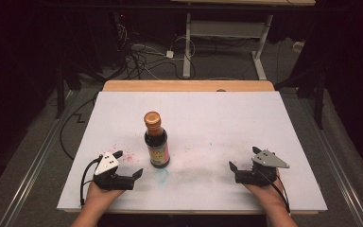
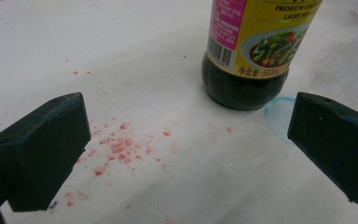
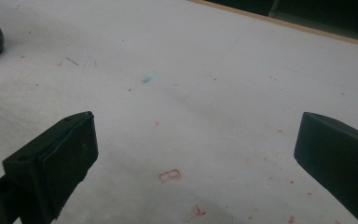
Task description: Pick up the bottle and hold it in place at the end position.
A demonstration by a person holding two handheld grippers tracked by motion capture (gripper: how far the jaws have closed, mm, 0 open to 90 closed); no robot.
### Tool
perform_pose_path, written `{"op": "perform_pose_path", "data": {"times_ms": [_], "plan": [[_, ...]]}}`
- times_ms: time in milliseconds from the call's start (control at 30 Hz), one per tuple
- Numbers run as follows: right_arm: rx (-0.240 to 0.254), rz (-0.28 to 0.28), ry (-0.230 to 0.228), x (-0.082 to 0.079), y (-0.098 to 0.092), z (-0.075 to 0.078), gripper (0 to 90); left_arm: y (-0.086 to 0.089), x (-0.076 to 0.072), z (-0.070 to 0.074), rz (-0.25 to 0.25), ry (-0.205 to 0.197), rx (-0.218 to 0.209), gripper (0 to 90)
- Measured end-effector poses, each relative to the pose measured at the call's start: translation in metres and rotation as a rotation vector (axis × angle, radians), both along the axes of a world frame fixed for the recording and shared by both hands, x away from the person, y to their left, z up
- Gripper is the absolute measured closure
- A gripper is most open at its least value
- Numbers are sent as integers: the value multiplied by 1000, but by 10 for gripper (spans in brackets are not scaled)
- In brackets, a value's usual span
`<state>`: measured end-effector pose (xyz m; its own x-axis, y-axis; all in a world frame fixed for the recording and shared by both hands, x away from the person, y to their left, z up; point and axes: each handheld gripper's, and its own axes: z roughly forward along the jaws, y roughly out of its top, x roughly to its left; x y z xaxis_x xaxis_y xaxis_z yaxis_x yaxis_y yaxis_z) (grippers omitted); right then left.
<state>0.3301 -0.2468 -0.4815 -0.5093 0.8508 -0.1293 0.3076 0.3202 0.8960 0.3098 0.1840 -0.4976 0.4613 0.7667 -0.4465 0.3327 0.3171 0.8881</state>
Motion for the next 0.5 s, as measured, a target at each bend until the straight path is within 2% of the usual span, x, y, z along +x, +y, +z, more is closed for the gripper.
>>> {"op": "perform_pose_path", "data": {"times_ms": [233, 367, 500], "plan": [[3, 0, 1, 0, 0, 0, 0, 1, 0, 1, -5, 0, -11, 0], [0, 1, 3, 0, 0, 0, 1, -1, -1, 1, -12, 3, 5, 0], [-3, 3, 1, 0, 0, 0, 0, 0, -1, 3, -26, 27, -33, 0]]}}
